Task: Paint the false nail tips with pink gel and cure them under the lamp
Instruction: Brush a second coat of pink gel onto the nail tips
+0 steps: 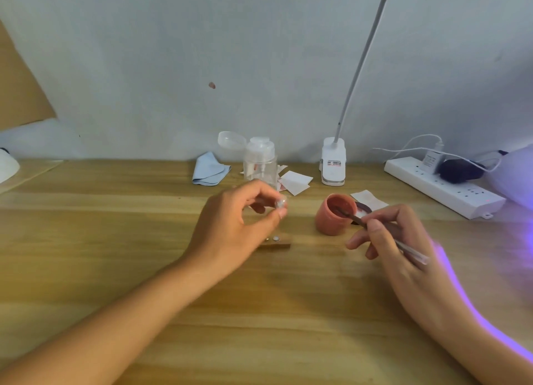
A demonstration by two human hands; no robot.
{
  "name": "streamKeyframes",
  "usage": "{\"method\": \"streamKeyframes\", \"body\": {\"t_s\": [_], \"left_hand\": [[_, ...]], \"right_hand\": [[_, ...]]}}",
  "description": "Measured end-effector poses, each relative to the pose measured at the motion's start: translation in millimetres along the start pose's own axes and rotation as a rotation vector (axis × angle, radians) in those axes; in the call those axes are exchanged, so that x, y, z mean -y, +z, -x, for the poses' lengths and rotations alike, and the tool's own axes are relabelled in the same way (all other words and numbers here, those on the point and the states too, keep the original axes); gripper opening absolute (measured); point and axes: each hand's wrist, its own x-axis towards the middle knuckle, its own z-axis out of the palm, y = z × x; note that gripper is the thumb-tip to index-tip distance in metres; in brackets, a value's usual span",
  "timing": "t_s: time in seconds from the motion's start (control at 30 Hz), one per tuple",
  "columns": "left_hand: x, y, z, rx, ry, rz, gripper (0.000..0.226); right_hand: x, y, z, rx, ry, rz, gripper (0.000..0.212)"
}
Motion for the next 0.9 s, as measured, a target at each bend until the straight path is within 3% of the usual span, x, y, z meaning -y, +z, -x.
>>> {"method": "streamKeyframes", "body": {"t_s": [0.23, 0.37, 0.9], "left_hand": [[5.7, 7.4, -3.7, 0.134, -0.102, -0.412, 0.019], [10.6, 14.3, -1.1, 0.1, -0.101, -0.546, 0.015], [12.3, 14.3, 2.0, 0.02, 0.013, -0.627, 0.024]], "right_hand": [[-2.6, 1.5, -1.6, 0.008, -0.003, 0.002, 0.011], [0.4, 1.8, -1.3, 0.014, -0.001, -0.005, 0.016], [3.9, 3.2, -0.8, 0.017, 0.011, -0.006, 0.023]]}}
